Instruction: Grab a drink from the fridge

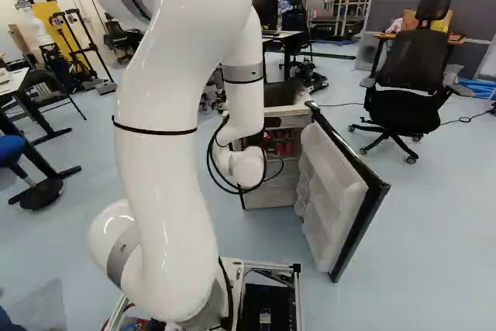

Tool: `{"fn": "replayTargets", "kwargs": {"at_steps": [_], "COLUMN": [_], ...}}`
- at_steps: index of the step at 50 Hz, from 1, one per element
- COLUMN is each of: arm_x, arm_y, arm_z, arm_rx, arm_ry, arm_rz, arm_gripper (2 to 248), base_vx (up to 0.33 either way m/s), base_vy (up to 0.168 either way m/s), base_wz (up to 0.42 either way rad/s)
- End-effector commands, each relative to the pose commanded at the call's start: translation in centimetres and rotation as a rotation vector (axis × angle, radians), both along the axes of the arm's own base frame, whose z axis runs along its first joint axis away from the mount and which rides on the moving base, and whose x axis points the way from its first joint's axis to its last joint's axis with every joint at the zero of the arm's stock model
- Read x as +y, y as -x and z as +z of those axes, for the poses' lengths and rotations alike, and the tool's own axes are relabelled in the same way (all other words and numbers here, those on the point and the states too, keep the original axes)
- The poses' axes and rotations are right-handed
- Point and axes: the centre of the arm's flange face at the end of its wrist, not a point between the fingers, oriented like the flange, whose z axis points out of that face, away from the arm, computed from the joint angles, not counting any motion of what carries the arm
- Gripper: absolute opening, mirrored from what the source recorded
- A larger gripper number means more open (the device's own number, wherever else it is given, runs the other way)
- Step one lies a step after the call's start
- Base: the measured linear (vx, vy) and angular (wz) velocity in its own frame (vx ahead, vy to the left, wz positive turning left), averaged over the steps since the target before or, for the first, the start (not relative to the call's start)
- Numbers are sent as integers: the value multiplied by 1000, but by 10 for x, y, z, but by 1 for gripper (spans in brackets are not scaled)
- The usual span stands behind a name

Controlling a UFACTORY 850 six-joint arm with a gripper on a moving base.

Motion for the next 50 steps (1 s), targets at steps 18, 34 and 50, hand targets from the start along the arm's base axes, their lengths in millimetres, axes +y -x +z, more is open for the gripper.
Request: {"fn": "replayTargets", "kwargs": {"at_steps": [18,34,50], "arm_x": [1,2,4], "arm_y": [4,7,11], "arm_z": [18,32,46], "arm_rx": [-16,-22,-18], "arm_ry": [16,30,45], "arm_rz": [0,0,0], "arm_gripper": [99,99,99], "base_vx": [0,0,0], "base_vy": [0,0,0], "base_wz": [0,0,0]}}
